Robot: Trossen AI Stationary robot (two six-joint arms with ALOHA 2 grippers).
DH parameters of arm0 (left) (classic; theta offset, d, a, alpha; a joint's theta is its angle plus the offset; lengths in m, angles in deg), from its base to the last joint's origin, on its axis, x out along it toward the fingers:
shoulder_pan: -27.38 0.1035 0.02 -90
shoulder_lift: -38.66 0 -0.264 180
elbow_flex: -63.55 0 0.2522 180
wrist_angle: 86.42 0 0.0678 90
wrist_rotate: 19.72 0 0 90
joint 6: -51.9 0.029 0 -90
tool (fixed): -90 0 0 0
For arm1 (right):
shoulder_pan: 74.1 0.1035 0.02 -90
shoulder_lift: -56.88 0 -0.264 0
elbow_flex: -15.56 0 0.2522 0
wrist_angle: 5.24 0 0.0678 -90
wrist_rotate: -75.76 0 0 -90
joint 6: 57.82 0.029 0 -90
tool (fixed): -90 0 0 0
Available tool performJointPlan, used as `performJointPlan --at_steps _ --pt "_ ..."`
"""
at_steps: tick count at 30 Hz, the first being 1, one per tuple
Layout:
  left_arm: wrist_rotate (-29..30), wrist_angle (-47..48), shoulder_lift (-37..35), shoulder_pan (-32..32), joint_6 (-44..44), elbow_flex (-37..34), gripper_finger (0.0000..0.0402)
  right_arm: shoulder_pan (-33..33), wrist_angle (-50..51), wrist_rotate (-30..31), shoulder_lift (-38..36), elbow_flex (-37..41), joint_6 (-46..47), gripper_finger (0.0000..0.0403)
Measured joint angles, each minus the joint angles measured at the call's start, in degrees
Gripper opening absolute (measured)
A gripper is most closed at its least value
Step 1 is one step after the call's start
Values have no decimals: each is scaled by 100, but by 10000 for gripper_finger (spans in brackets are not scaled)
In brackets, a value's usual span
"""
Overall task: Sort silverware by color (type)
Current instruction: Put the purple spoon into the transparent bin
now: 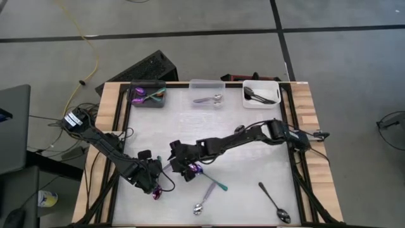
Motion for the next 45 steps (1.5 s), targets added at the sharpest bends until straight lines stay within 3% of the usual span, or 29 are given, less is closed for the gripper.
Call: performJointPlan --at_steps 23,28,36,39,45 --pt "292 109 0 238 352 -2 178 -278 471 0 182 12 232 278" --pt "358 105 0 248 353 0 178 -342 697 -2 205 12 345 228" --pt "402 107 -2 248 359 0 178 -285 779 -10 217 13 227 91" --pt "457 133 -11 250 363 2 178 -252 722 76 217 13 118 67" --pt "571 120 -7 250 339 4 178 -216 778 135 215 12 152 55"
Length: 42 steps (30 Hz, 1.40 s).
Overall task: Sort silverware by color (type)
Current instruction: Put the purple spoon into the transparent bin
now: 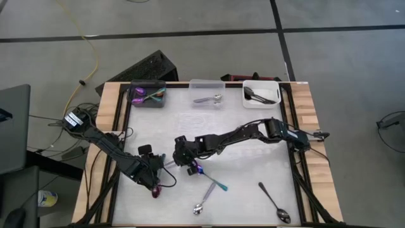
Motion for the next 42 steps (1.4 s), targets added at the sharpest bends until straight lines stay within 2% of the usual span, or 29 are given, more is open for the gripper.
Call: performJointPlan --at_steps 3,10,13,19,23,28,35,37,42 --pt "73 66 24 -7 -1 109 178 -19 417 -42 -64 2 61 47" --pt "47 1099 26 -19 -161 406 178 -114 1381 221 -494 0 315 44" --pt "73 1389 22 -79 -416 405 178 -131 2017 954 -805 4 432 44" --pt "225 1495 18 -325 -814 405 178 -276 3427 2869 -1427 -2 677 44" --pt "266 1457 15 -442 -1004 405 178 -726 3969 3376 -1642 4 830 44" --pt "312 1337 11 -560 -1207 407 178 -1468 3943 3375 -1841 0 293 44" --pt "677 1195 9 -659 -1359 413 178 -2442 3637 3297 -1915 -4 -439 44" --pt "688 1154 7 -636 -1354 413 178 -2717 3647 3061 -1890 -1 -597 44" --pt "699 1052 7 -581 -1337 413 178 -3202 3628 1943 -1888 4 -744 60"
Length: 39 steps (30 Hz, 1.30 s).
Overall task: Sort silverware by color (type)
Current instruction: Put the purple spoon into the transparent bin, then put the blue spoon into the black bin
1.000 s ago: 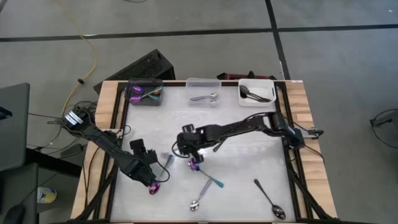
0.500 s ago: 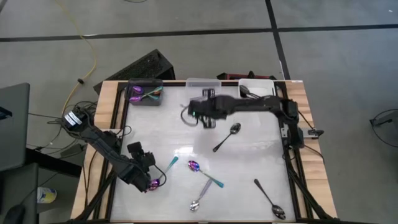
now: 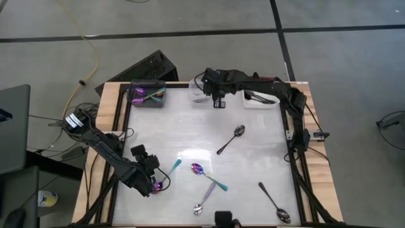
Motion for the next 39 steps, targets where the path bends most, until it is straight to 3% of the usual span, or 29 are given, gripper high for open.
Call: performJointPlan --at_steps 10,13,16,19,31,39 --pt "12 1 -2 -26 -168 2 178 -275 4 -66 0 0 239 144" --pt "9 1 -4 -44 -168 2 178 -184 26 203 0 0 131 178" --pt "48 -33 -4 -42 -164 2 178 -82 382 580 -41 -101 130 208" --pt "266 -271 -4 -39 10 2 178 41 938 517 -91 -336 302 224" --pt "267 -1918 -7 193 2004 4 178 1147 2556 -1951 -951 -702 1953 210" --pt "-572 -3069 -7 585 2784 4 178 2540 2672 -2658 -1827 48 3139 200"
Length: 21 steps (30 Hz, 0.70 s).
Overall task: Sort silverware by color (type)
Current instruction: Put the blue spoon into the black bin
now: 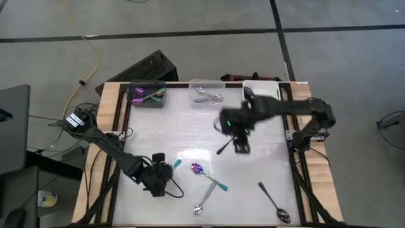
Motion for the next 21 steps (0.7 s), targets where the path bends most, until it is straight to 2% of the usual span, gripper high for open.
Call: performJointPlan --at_steps 4,6,8,14,19,21 --pt "-715 -265 0 255 -653 0 178 920 -290 158 -480 820 1063 195" --pt "-887 -382 0 398 -875 0 178 1400 -558 287 -690 1283 1604 194" --pt "-871 -603 0 517 -700 0 178 1865 -958 367 -872 1736 2092 192" --pt "-820 -1945 28 791 931 0 178 3040 -1986 716 -1029 2805 3659 191" --pt "-964 -2836 31 972 2975 0 178 3640 -2462 1099 -825 3072 4521 191" --pt "-1069 -3151 31 1117 3436 1 178 3765 -2603 1197 -708 3080 4632 191"
